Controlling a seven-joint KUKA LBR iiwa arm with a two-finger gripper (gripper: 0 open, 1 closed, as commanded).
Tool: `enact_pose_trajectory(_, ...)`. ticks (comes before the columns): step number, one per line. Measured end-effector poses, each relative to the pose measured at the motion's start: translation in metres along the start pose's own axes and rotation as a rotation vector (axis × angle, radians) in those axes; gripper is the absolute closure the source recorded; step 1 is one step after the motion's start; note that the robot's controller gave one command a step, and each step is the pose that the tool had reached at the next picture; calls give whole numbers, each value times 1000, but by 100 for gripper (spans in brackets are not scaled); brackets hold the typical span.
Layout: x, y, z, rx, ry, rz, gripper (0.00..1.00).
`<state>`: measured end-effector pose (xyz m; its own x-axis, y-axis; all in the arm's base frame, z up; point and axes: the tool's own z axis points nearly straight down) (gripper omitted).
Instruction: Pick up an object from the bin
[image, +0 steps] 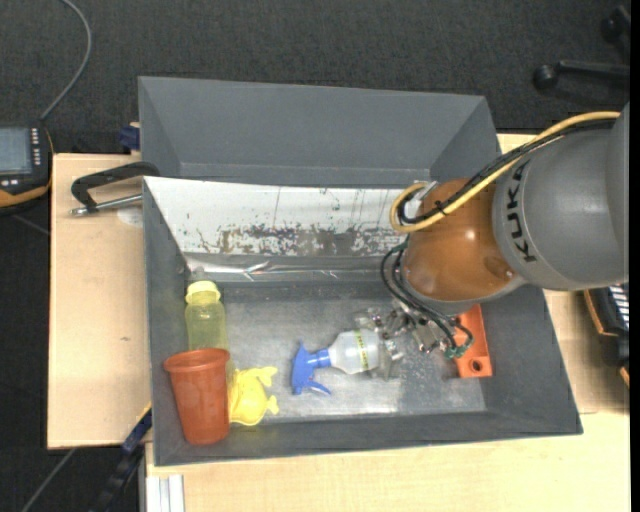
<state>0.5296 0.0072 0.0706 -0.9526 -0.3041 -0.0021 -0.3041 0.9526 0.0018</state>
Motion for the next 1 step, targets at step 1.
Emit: enact_pose_trajectory(1, 0, 0, 0, 0, 0, 0, 100)
